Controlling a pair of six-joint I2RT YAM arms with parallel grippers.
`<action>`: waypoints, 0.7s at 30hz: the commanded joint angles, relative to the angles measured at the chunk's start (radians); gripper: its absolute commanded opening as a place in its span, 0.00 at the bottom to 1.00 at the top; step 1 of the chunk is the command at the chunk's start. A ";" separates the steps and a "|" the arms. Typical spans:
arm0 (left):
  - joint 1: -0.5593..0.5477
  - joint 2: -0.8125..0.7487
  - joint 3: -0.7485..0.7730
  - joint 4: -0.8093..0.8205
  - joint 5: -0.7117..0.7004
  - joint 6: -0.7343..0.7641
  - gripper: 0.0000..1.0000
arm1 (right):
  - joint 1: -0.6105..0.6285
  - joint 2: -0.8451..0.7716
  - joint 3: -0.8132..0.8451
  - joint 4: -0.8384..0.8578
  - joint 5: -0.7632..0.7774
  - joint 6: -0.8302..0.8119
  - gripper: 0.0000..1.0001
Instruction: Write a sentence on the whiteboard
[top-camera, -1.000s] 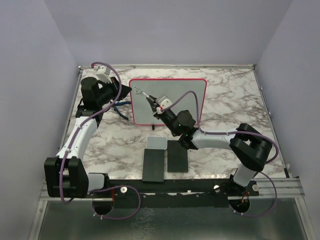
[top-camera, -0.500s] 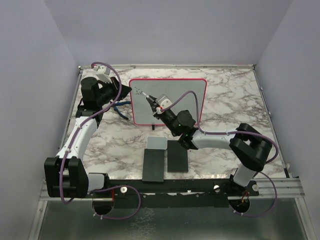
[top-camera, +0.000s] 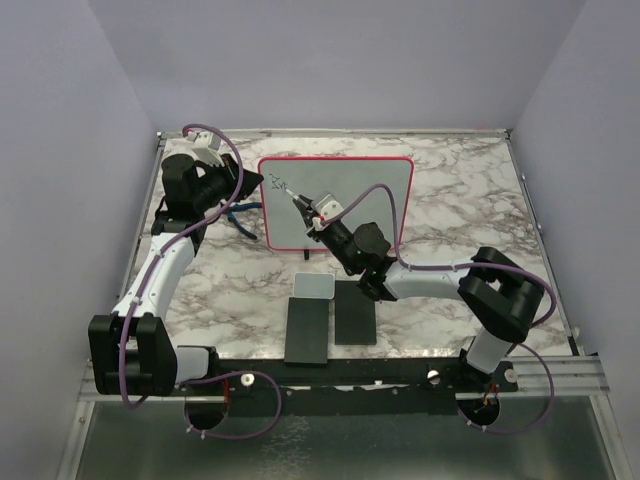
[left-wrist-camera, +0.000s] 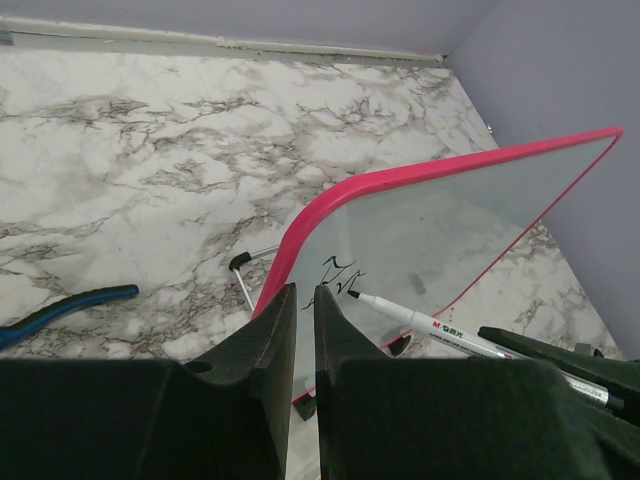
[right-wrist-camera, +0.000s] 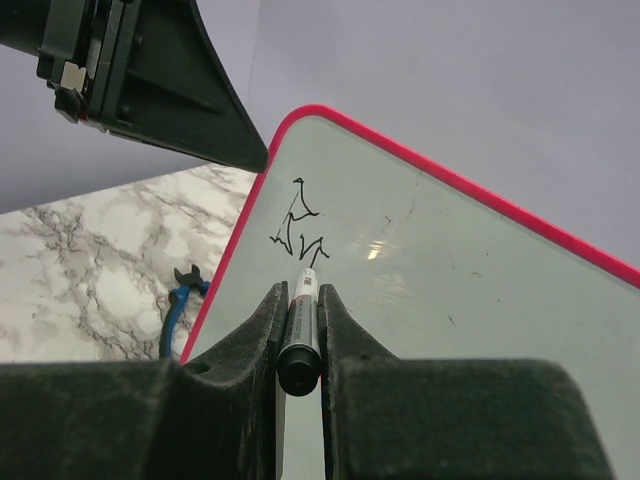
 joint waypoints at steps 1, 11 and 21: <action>0.000 -0.024 -0.009 0.004 -0.004 0.010 0.13 | -0.002 0.005 -0.014 -0.003 0.028 0.003 0.01; 0.000 -0.025 -0.010 0.004 -0.005 0.009 0.13 | -0.002 -0.001 -0.008 0.037 0.055 -0.036 0.01; -0.001 -0.025 -0.010 0.004 -0.004 0.010 0.13 | -0.002 0.001 0.011 0.056 0.056 -0.055 0.01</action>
